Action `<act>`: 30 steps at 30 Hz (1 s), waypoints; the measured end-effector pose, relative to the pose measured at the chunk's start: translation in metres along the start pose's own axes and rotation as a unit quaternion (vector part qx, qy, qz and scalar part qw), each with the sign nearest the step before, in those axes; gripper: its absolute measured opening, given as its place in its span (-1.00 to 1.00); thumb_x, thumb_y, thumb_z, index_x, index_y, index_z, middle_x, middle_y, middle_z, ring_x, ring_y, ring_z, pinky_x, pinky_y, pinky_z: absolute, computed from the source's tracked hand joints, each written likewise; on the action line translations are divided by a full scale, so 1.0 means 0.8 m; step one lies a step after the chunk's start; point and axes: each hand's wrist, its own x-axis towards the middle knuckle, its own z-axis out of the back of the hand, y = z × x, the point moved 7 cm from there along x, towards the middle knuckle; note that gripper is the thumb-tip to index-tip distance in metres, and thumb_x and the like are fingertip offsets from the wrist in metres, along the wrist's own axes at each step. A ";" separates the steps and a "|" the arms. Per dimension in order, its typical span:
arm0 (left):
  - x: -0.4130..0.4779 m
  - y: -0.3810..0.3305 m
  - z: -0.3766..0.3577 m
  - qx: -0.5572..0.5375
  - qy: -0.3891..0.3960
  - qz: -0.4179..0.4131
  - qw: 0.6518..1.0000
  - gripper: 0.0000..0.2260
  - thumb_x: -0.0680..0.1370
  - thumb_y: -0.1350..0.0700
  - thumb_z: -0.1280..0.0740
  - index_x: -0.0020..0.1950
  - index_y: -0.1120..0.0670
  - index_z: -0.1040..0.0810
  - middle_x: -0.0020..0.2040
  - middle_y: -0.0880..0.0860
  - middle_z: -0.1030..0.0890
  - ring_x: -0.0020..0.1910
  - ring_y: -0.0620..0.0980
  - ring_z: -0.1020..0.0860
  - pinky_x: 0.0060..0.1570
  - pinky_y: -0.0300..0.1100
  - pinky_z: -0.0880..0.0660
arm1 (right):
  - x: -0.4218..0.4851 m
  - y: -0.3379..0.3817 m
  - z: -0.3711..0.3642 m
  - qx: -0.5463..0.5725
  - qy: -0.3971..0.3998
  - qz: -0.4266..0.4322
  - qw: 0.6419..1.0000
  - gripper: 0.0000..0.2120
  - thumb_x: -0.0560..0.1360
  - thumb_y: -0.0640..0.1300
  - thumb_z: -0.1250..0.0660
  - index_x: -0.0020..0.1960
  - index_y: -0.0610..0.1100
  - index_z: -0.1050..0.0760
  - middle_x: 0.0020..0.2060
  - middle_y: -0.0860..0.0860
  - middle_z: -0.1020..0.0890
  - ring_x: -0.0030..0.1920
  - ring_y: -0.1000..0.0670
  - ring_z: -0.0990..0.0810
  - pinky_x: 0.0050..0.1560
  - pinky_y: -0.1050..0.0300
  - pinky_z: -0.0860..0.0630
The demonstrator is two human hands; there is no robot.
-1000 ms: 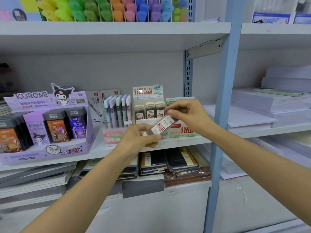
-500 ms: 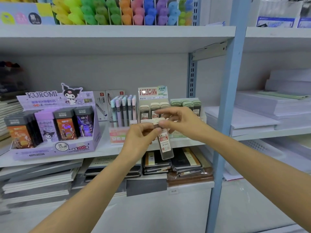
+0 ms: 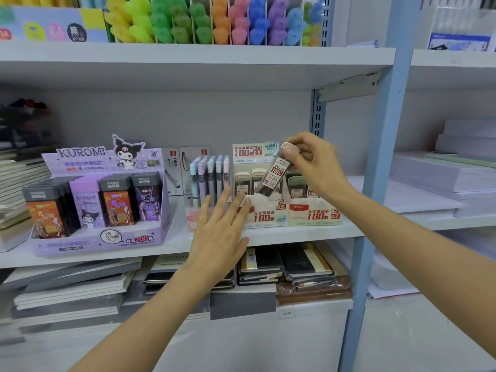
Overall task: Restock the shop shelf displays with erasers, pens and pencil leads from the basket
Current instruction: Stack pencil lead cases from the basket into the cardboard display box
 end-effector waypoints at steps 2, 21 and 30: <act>0.001 0.001 0.001 -0.011 -0.009 -0.003 1.000 -0.35 0.60 -0.10 -0.21 0.60 0.04 0.00 0.61 0.05 -0.06 0.58 0.10 0.16 0.50 0.17 0.23 | 0.004 0.006 -0.014 0.015 0.004 0.021 1.000 -0.96 0.57 -0.16 -0.32 0.02 -0.09 -0.50 -0.09 -0.04 -0.67 -0.09 0.08 -0.68 -0.13 0.19 -0.63; 0.002 0.007 -0.003 0.006 -0.021 -0.028 0.999 -0.40 0.57 -0.07 -0.25 0.57 0.08 -0.19 0.57 0.06 -0.21 0.58 0.13 0.01 0.49 0.27 0.04 | 0.026 -0.020 -0.114 -0.157 0.110 0.086 0.978 -0.82 0.55 -0.15 -0.34 0.14 -0.10 -0.50 -0.05 0.01 -0.63 -0.06 0.06 -0.60 0.02 0.11 -0.59; -0.026 0.004 0.017 -0.062 -0.103 -0.036 0.992 -0.55 0.52 0.09 -0.33 0.42 0.09 -0.45 0.54 0.14 -0.26 0.56 0.18 -0.11 0.51 0.21 -0.02 | -0.014 0.006 -0.102 -0.182 0.057 0.160 0.969 -0.77 0.57 -0.21 -0.30 0.22 -0.18 -0.56 0.06 -0.06 -0.53 0.03 0.02 -0.51 0.07 0.17 -0.47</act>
